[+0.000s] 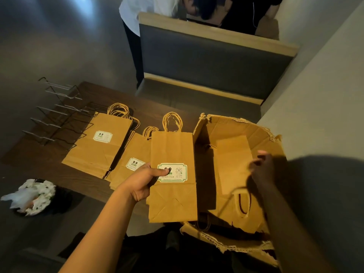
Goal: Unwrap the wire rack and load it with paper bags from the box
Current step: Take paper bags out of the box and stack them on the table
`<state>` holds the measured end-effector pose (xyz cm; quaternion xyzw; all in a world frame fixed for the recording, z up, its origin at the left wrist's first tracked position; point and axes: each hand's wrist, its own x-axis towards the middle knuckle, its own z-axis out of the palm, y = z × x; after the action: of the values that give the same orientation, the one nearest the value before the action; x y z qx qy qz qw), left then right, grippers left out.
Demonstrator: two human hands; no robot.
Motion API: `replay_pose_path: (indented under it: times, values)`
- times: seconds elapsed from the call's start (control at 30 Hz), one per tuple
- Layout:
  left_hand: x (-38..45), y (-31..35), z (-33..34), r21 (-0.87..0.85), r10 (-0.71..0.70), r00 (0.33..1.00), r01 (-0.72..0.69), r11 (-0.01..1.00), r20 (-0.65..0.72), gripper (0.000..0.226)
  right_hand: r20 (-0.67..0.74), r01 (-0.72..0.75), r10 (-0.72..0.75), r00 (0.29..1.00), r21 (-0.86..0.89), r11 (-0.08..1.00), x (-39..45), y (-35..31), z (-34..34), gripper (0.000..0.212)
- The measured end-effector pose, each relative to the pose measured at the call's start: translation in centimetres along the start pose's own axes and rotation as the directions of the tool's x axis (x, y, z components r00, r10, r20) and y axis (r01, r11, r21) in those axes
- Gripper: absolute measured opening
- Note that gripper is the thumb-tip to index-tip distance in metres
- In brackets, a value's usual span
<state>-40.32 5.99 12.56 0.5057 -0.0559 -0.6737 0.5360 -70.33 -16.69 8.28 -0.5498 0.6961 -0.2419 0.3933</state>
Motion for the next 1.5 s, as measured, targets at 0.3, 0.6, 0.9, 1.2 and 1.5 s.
replay_pose_path:
  times: [0.3, 0.6, 0.9, 1.2, 1.5]
  values:
    - [0.0, 0.3, 1.4, 0.006, -0.097, 0.995, 0.097, 0.995, 0.020, 0.028, -0.045, 0.664, -0.667, 0.744, -0.069, 0.745, -8.6, -8.7, -2.3, 0.039]
    - [-0.8, 0.5, 1.4, 0.094, -0.153, 0.988, 0.151, 0.984, 0.019, 0.066, 0.348, 0.902, -0.854, 0.387, 0.048, 0.429, -13.3, -6.3, 6.6, 0.030]
    - [0.0, 0.0, -1.1, -0.048, -0.116, 0.993, 0.116, 0.992, 0.011, 0.104, 0.469, 0.882, -0.782, 0.410, 0.015, 0.471, -12.7, -8.3, 7.0, 0.044]
    - [-1.4, 0.9, -4.4, -0.058, 0.128, 0.992, -0.127, 0.990, 0.014, 0.062, 0.420, 0.430, -0.545, 0.725, 0.341, 0.836, -17.7, -11.4, 10.9, 0.056]
    - [-0.5, 2.9, -12.2, 0.307, 0.180, 0.959, -0.107, 0.946, -0.220, 0.051, 0.586, -0.217, 0.021, 0.810, 0.266, 0.939, -19.5, -12.0, 23.0, 0.031]
